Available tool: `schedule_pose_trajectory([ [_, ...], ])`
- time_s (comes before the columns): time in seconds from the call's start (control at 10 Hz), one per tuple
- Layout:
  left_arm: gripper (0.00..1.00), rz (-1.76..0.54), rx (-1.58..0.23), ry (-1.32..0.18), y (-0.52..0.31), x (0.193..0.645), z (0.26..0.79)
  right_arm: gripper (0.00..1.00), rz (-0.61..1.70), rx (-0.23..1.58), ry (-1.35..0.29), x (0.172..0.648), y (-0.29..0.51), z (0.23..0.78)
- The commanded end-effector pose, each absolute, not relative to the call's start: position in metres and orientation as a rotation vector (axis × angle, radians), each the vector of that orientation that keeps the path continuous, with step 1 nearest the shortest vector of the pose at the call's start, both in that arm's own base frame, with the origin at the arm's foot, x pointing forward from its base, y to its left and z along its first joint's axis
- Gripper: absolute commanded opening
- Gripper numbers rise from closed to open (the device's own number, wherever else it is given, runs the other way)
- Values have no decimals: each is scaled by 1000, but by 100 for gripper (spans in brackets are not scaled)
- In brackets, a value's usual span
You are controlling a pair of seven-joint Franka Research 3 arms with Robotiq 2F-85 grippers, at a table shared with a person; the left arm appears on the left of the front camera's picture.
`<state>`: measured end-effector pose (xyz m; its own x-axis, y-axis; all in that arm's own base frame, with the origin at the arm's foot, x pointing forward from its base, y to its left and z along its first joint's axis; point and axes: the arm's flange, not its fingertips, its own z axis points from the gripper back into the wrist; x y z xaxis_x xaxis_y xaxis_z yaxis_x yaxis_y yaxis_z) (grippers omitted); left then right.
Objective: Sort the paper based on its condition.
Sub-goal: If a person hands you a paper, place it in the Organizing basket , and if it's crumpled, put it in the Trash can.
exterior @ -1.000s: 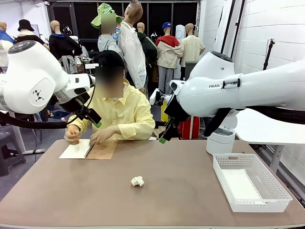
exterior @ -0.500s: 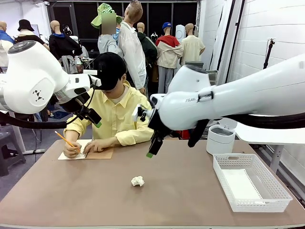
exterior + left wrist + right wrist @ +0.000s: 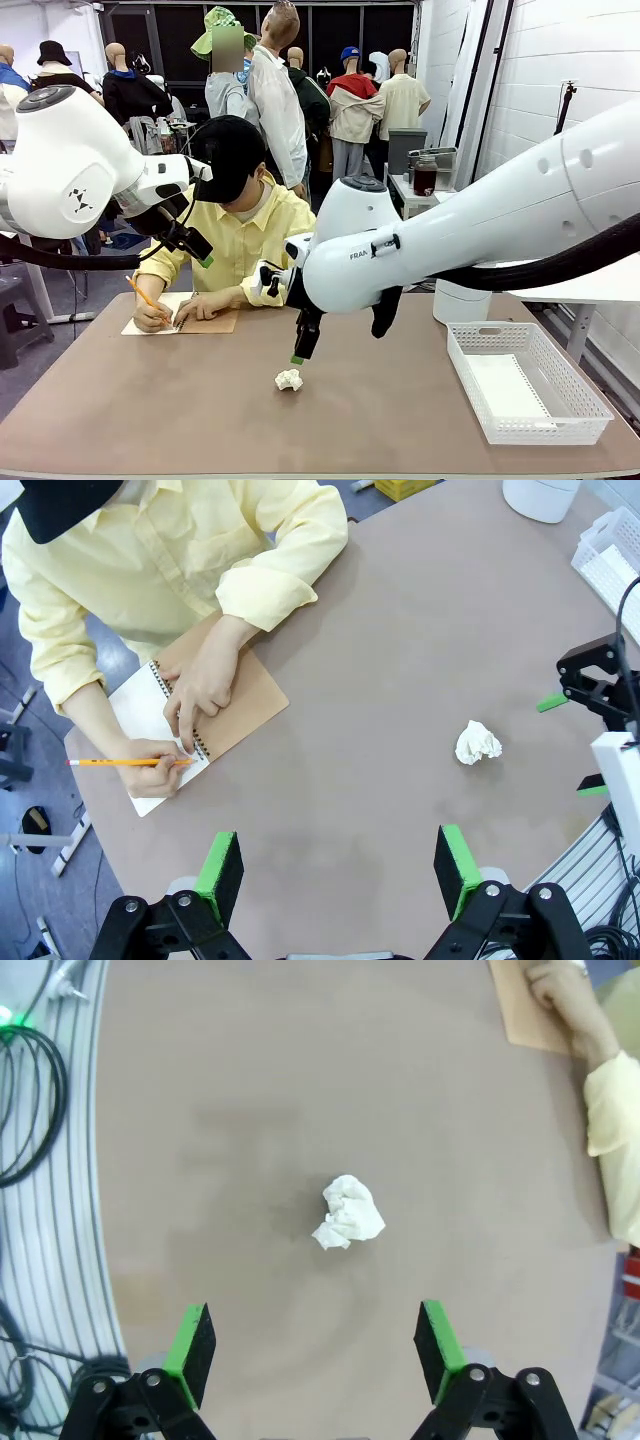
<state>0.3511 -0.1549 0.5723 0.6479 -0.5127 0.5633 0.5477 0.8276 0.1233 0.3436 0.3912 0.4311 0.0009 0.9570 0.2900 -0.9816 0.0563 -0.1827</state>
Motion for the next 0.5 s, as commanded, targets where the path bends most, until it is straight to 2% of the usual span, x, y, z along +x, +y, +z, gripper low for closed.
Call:
schedule_pose_trajectory([
  [0.0,100,-602,-61,-623,-154,351,573,100,1500,22,-372,355,404,431],
  [0.4,100,-602,-61,-623,-154,351,573,100,1522,62,-372,349,393,428],
])
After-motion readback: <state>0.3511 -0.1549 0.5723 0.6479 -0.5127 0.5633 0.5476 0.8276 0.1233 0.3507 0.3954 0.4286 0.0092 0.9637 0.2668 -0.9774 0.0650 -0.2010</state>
